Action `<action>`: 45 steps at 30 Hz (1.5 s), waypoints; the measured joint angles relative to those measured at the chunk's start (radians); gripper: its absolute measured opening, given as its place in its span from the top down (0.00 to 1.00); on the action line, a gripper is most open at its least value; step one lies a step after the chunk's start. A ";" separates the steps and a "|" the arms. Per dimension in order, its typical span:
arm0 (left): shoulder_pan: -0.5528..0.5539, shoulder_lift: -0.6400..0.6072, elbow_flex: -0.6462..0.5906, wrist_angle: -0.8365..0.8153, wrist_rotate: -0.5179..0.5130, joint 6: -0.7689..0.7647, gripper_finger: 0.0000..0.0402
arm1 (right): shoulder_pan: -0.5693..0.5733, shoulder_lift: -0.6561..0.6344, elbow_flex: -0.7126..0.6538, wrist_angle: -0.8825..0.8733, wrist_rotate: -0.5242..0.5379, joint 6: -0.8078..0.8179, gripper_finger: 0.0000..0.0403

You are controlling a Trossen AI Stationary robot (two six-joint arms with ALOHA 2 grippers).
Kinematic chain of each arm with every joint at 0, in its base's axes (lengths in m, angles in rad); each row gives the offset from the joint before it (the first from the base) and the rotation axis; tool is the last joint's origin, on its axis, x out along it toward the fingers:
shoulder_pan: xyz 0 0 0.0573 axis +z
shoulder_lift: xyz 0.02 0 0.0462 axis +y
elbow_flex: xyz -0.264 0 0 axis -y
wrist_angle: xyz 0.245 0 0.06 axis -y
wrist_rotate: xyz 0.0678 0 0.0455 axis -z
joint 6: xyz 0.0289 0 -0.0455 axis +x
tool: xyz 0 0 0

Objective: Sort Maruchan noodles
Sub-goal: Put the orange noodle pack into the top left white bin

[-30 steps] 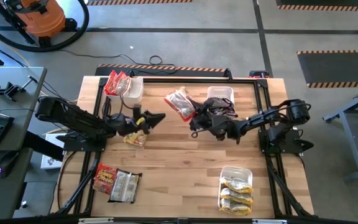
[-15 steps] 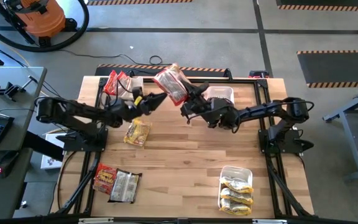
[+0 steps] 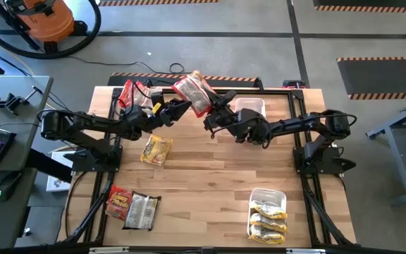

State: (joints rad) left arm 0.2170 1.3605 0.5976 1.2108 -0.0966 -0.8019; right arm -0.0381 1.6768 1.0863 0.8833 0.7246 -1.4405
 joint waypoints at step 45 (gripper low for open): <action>0.341 -0.370 0.450 -1.648 0.150 0.347 0.95 | -0.028 0.005 -0.001 -0.700 0.051 0.745 0.83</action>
State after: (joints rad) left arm 0.5577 0.9901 1.0475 -0.4369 0.0529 -0.4545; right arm -0.0666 1.6821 1.0851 0.1829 0.7756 -0.6950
